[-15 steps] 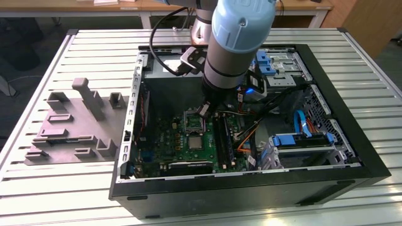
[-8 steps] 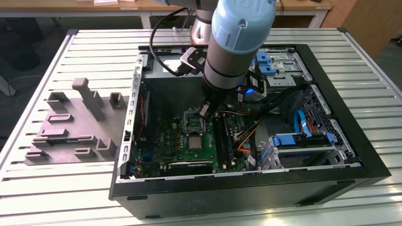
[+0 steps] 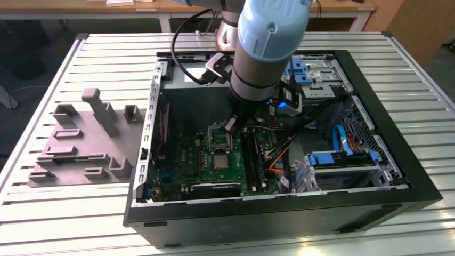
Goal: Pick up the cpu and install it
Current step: 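Close the cpu cover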
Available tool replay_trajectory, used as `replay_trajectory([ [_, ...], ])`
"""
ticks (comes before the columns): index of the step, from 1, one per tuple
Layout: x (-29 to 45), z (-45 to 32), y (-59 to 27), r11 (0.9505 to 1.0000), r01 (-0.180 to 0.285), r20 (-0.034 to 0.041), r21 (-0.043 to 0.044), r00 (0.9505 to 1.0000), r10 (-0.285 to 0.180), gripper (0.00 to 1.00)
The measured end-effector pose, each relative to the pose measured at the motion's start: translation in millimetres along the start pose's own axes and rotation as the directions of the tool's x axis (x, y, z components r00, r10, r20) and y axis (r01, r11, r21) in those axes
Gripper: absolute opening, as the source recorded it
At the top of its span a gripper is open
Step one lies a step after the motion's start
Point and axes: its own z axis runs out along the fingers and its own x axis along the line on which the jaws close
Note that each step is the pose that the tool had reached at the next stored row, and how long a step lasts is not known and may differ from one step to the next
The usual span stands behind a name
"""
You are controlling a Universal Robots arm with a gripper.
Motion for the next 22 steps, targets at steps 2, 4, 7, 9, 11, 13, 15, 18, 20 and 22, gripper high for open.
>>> replay_trajectory([
  [2, -0.3, 0.6, 0.4, 1.0000, 0.000, 0.0002, -0.0001, 1.0000, 0.000, 0.11],
  [4, -0.8, 1.1, 1.2, 1.0000, 0.000, 0.0001, 0.0001, 1.0000, 0.000, 0.11],
  [7, -1.6, 2.3, 2.4, 1.0000, 0.000, 0.0002, 0.0000, 1.0000, 0.000, 0.11],
  [9, -1.6, 3.2, 3.3, 1.0000, 0.000, 0.0005, -0.0001, 1.0000, 0.000, 0.11],
  [11, -1.6, 4.1, 3.7, 1.0000, 0.000, 0.0001, 0.0000, 1.0000, 0.000, 0.11],
  [13, -1.4, 5.3, 4.1, 1.0000, 0.000, 0.0001, 0.0001, 1.0000, 0.000, 0.11],
  [15, -1.2, 6.4, 4.5, 1.0000, 0.000, 0.0001, 0.0000, 1.0000, 0.000, 0.11],
  [18, -1.1, 8.0, 4.7, 1.0000, 0.000, 0.0001, 0.0000, 1.0000, 0.000, 0.11],
  [20, -0.9, 9.1, 5.0, 1.0000, 0.000, 0.0002, 0.0000, 1.0000, 0.000, 0.11],
  [22, -0.4, 9.7, 5.3, 1.0000, 0.000, 0.0001, 0.0001, 1.0000, 0.000, 0.11],
])
